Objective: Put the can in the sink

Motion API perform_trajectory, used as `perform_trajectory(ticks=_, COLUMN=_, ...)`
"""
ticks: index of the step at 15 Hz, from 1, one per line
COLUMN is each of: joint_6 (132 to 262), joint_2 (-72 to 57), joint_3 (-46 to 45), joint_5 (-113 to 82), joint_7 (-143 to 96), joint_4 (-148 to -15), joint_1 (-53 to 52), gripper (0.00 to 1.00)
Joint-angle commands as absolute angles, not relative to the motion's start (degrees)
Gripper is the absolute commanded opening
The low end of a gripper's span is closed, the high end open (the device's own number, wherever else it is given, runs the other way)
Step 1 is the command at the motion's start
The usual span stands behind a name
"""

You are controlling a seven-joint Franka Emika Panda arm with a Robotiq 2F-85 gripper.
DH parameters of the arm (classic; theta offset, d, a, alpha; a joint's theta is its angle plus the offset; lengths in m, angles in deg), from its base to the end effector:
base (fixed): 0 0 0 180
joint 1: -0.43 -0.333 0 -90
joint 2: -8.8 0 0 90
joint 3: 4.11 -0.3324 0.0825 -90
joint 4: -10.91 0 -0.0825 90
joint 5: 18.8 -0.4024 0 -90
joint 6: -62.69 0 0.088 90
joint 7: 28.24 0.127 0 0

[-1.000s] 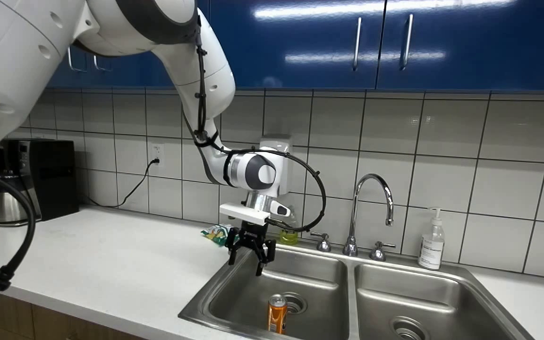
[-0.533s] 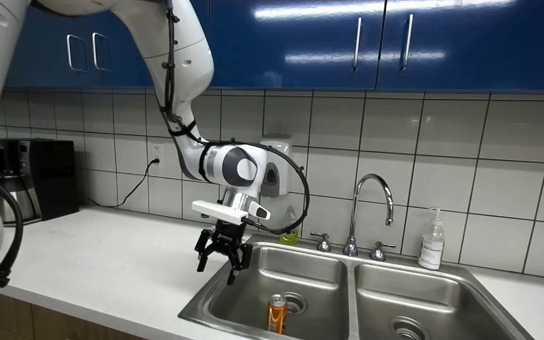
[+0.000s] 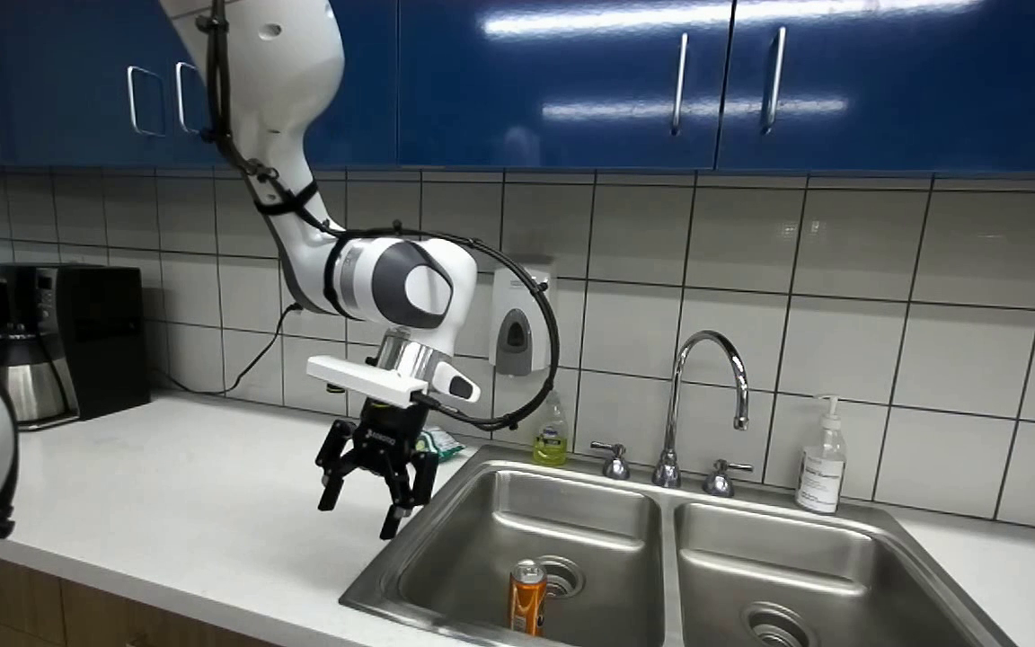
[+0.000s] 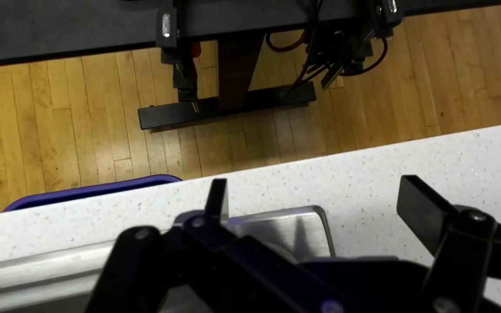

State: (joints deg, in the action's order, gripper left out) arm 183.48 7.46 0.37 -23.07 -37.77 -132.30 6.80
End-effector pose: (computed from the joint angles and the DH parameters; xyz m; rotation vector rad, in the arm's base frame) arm 0.4137 -0.0746 0.2319 -2.9547 0.1109 0.5976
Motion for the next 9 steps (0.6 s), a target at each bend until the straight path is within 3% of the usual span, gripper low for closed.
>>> perform_trajectory(ticks=1, joint_6=181.25, joint_2=16.1, joint_3=0.44, joint_5=-22.09, joint_7=-36.29, joint_4=-138.03, joint_1=6.09, gripper=1.0)
perform_trajectory(ticks=2, joint_6=182.92, joint_2=10.77, joint_3=0.75, joint_5=-23.04, joint_7=-37.68, joint_4=-134.75, joint_1=6.2, gripper=1.0)
perform_trajectory(ticks=9, joint_6=182.55, joint_2=14.38, joint_3=0.84, joint_5=-23.0, joint_7=-37.64, joint_4=-137.34, joint_1=6.0, gripper=1.0)
